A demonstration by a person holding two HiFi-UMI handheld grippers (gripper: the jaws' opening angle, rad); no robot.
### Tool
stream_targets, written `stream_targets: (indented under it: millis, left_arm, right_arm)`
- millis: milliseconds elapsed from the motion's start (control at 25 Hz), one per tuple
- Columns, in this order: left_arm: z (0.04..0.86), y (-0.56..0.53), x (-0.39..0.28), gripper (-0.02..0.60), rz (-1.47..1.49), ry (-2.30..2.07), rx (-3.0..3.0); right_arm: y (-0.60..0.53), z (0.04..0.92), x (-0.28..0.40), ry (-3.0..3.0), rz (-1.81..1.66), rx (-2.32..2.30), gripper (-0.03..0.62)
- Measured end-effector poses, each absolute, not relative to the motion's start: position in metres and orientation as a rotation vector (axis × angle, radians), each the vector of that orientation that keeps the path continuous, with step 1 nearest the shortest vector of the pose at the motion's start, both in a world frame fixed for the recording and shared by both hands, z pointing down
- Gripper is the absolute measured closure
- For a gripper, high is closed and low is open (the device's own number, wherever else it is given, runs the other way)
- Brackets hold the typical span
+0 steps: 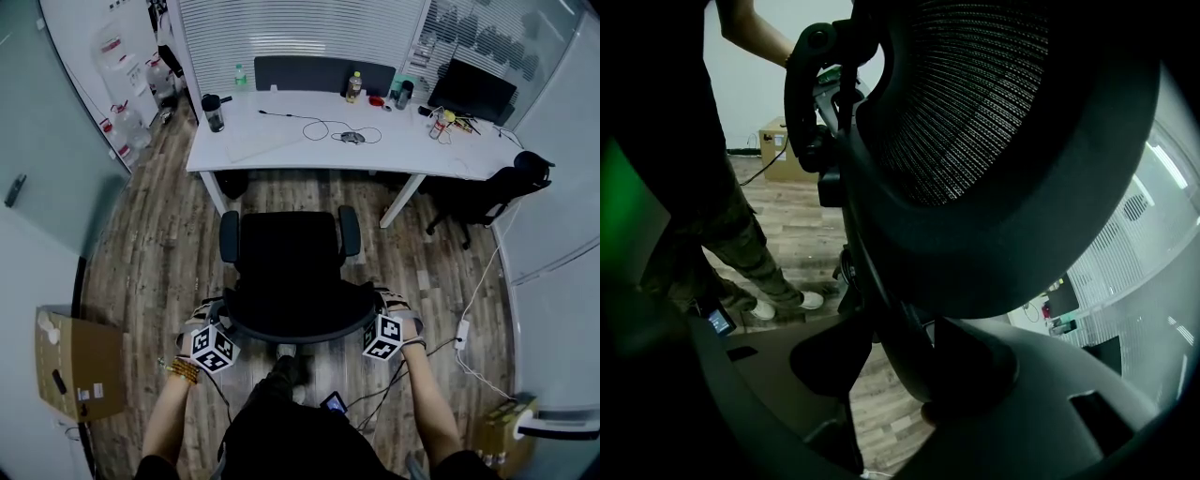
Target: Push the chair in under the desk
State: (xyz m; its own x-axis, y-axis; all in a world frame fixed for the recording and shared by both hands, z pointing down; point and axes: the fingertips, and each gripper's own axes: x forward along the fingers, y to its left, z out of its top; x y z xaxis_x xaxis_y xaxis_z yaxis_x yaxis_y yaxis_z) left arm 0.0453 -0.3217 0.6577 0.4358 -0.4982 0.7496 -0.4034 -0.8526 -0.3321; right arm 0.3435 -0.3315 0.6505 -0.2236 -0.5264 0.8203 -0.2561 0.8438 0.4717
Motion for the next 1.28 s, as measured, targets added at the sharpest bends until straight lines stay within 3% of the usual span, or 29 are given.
stream_targets:
  millis: [1280]
  left_arm:
    - [0.651, -0.399, 0.062, 0.350, -1.401, 0.756, -2.518]
  right_arm:
    - [-0.409, 0.650, 0.360, -1.779, -0.253, 0.629, 0.384]
